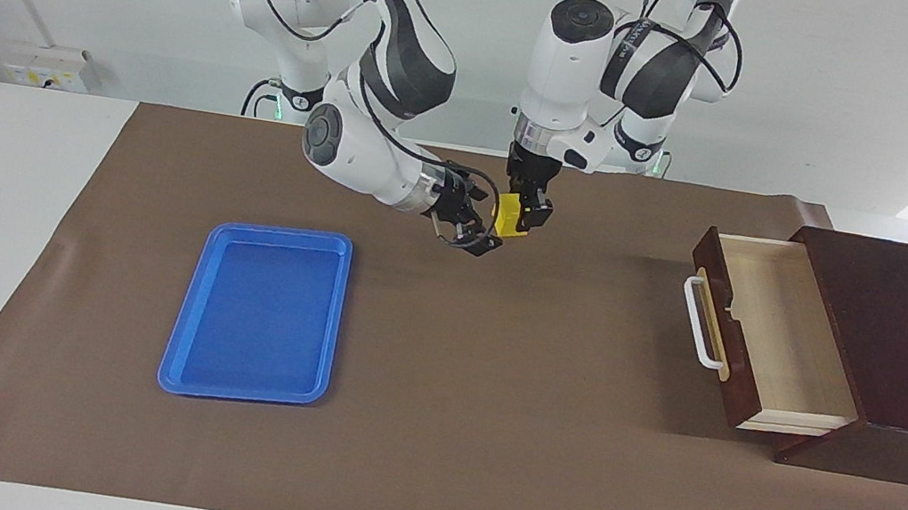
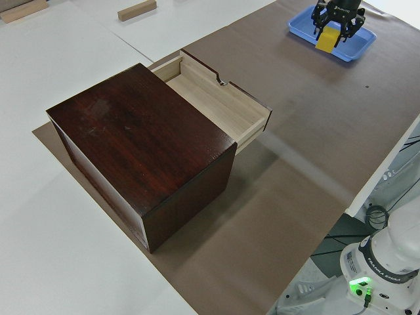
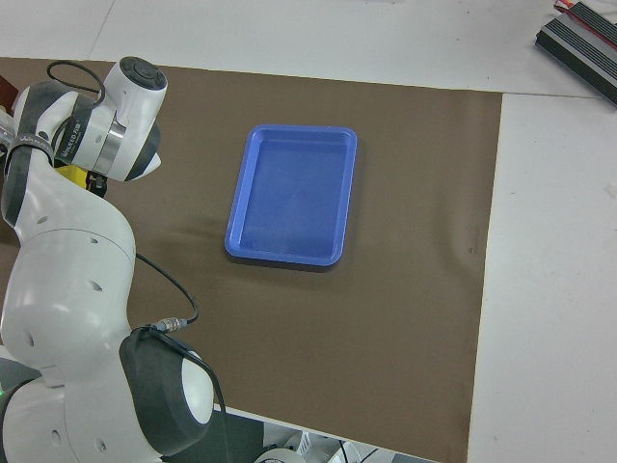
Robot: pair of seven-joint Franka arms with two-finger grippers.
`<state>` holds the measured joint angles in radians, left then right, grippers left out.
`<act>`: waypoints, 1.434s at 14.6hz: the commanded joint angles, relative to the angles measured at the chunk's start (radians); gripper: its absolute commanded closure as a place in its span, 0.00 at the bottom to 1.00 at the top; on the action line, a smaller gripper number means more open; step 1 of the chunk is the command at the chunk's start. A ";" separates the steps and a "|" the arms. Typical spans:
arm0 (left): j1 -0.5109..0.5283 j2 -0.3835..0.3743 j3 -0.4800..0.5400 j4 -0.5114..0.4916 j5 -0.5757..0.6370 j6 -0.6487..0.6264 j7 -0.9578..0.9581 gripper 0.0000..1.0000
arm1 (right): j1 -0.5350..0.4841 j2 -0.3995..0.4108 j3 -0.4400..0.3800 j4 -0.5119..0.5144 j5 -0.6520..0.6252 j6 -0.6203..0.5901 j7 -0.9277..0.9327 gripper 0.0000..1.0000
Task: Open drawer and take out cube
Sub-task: 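Close the right gripper on the cube held by the left gripper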
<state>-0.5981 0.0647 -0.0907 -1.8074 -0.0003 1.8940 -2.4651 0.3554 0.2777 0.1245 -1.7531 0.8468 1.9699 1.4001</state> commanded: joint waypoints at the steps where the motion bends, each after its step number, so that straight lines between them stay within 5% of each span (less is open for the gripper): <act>1: -0.020 0.010 0.011 0.026 0.019 -0.026 -0.023 1.00 | 0.010 0.024 0.000 0.018 0.037 0.044 -0.007 0.00; 14: -0.017 0.012 0.011 0.025 0.020 -0.023 -0.023 1.00 | 0.030 0.025 0.000 0.018 0.037 0.049 0.004 0.03; 15: -0.017 0.012 0.011 0.025 0.020 -0.023 -0.023 1.00 | 0.030 0.025 0.000 0.018 0.038 0.049 0.007 0.31; 16: -0.017 0.012 0.011 0.025 0.020 -0.024 -0.023 1.00 | 0.027 0.025 0.000 0.018 0.041 0.046 0.017 0.76; 17: -0.017 0.012 0.011 0.025 0.020 -0.024 -0.023 1.00 | 0.024 0.023 0.000 0.020 0.055 0.043 0.019 1.00; 21: -0.017 0.012 0.011 0.023 0.020 -0.023 -0.023 1.00 | 0.022 0.025 0.000 0.036 0.057 0.037 0.011 1.00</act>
<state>-0.5979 0.0654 -0.0845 -1.8040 0.0122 1.8932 -2.4696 0.3825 0.2889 0.1229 -1.7483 0.8806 2.0037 1.4006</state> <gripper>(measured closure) 0.449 0.441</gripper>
